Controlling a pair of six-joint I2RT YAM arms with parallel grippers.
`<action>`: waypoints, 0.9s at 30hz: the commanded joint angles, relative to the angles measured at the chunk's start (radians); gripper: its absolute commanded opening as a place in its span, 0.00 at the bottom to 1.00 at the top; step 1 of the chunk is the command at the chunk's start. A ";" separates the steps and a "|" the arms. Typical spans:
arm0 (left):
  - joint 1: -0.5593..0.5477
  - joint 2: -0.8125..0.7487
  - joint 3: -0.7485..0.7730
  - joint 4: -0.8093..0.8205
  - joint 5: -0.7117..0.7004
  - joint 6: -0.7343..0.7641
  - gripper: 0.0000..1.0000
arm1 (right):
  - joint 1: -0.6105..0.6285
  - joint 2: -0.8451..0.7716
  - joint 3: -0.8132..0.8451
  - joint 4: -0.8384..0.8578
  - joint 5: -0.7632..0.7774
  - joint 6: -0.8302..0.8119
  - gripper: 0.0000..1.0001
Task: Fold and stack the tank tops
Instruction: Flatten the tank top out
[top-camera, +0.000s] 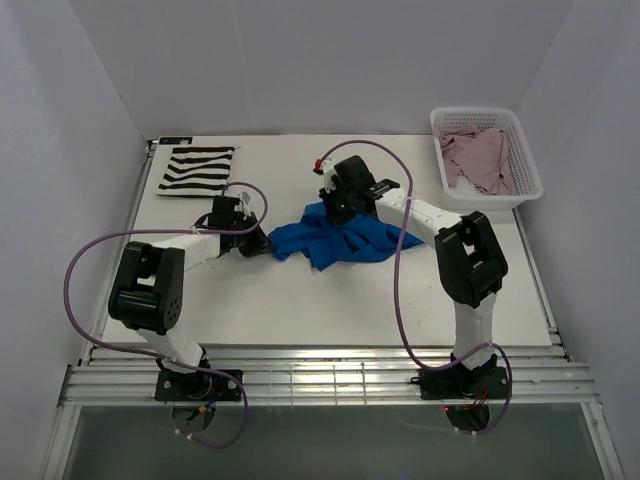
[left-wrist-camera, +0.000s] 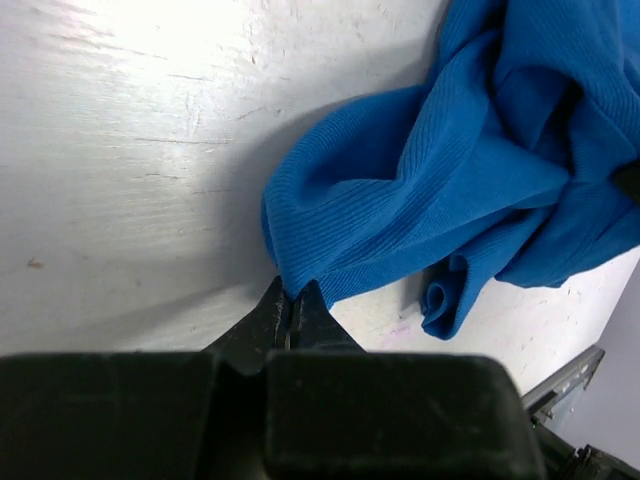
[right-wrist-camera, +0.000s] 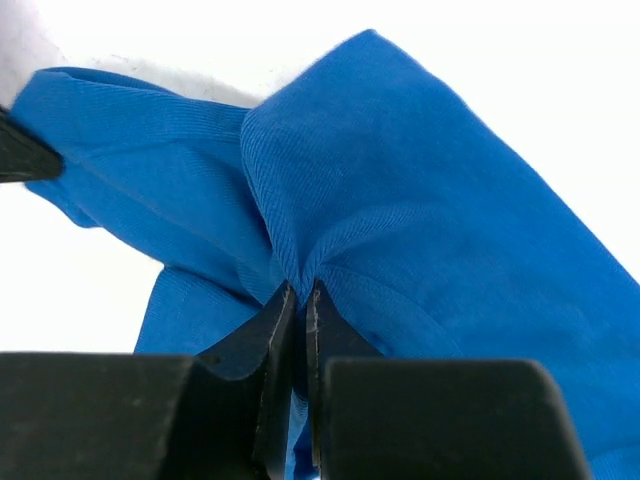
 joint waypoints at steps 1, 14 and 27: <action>-0.003 -0.133 0.050 -0.038 -0.098 0.008 0.00 | -0.017 -0.177 -0.025 0.037 0.111 0.055 0.08; -0.002 -0.567 0.294 -0.256 -0.519 0.008 0.00 | -0.287 -0.758 -0.184 0.010 -0.034 0.039 0.08; -0.002 -0.946 0.443 -0.267 -0.502 0.056 0.00 | -0.287 -1.127 -0.034 -0.108 -0.057 -0.039 0.08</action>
